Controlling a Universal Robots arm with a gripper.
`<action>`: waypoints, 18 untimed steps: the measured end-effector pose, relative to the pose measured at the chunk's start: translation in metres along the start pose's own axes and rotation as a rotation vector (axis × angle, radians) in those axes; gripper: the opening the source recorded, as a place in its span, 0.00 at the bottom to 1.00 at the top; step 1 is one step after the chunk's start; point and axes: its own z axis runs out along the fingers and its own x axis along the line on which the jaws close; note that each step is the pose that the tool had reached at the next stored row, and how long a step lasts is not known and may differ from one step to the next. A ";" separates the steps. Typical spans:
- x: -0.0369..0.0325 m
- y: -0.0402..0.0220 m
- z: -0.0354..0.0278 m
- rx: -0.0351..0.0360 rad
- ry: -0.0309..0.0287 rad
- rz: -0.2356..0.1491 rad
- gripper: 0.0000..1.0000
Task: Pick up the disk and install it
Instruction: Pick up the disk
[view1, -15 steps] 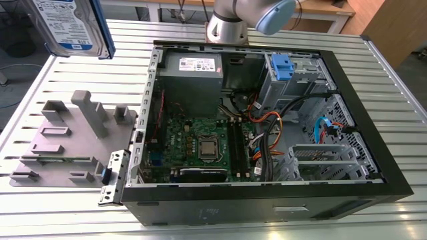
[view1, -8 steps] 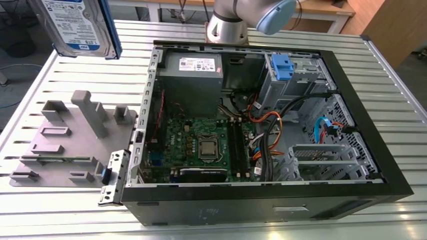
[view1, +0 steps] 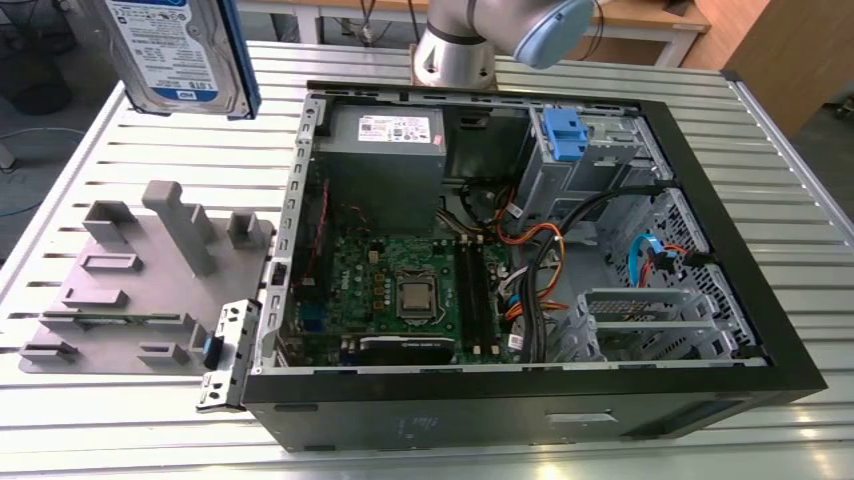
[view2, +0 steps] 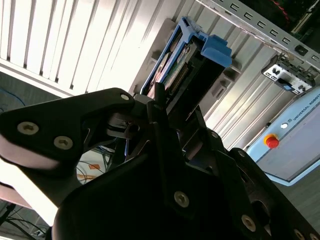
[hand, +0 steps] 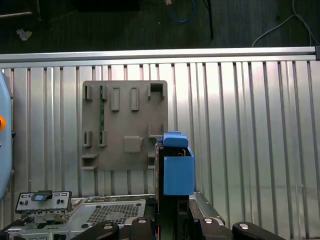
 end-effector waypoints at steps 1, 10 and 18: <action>-0.0001 -0.0017 0.0000 0.0001 -0.0001 0.000 0.35; -0.0009 -0.0149 -0.0007 0.0000 0.0000 0.000 0.35; -0.0014 -0.0235 -0.0010 0.0000 0.0000 0.000 0.35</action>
